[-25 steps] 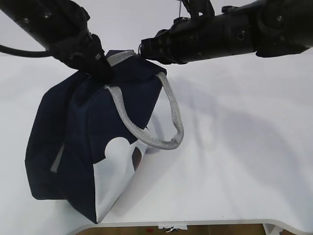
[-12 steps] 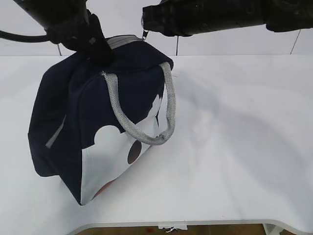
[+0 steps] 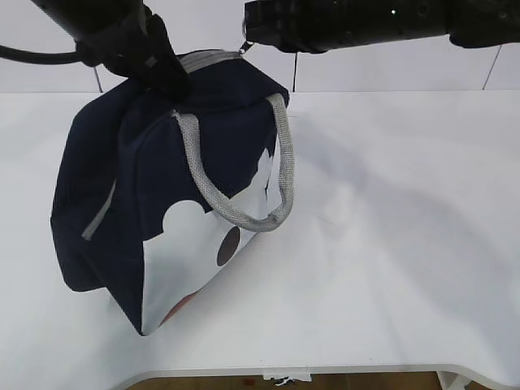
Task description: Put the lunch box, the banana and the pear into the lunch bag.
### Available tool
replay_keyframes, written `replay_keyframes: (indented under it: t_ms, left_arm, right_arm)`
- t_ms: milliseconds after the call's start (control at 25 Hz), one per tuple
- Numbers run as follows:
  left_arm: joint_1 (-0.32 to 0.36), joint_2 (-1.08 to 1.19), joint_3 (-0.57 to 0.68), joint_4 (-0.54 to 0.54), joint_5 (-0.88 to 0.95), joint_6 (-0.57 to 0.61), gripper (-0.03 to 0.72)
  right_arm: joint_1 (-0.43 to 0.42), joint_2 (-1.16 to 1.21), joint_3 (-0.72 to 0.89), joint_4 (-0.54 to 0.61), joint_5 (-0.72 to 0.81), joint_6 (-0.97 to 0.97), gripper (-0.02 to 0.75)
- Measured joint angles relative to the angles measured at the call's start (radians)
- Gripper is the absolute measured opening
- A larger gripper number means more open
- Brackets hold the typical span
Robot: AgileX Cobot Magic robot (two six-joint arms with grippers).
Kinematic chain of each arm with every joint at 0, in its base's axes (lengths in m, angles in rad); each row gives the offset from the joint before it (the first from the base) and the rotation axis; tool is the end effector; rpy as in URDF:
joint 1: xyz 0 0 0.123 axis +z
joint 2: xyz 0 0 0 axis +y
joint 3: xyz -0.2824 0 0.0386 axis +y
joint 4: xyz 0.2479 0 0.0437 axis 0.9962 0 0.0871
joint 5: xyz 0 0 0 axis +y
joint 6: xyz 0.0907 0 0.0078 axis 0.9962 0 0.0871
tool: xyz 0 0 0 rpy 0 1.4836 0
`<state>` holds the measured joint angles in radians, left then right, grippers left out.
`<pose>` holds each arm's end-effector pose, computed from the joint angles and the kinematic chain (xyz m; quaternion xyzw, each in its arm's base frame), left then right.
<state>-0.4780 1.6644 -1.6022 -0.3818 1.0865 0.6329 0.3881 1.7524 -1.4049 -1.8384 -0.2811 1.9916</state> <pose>0.3050 -0.1919 0.3550 0.4644 0.8301 -0.1651 0.2609 0.3794 0.1813 0.3215 -0.1764 0.7924 0.2567 0.5244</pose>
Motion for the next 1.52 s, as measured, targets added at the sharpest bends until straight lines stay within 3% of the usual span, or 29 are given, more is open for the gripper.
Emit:
replay_keyframes:
  t_ms: [520, 1520]
  left_arm:
    - [0.000, -0.012, -0.001, 0.001, 0.016, 0.028, 0.012]
    - [-0.002, -0.105, 0.001, 0.048, 0.001, 0.042, 0.012]
  right_arm:
    - [-0.078, 0.052, 0.000, 0.000, -0.031, 0.002, 0.001]
    - [-0.086, 0.201, -0.009, 0.006, -0.061, 0.018, 0.001]
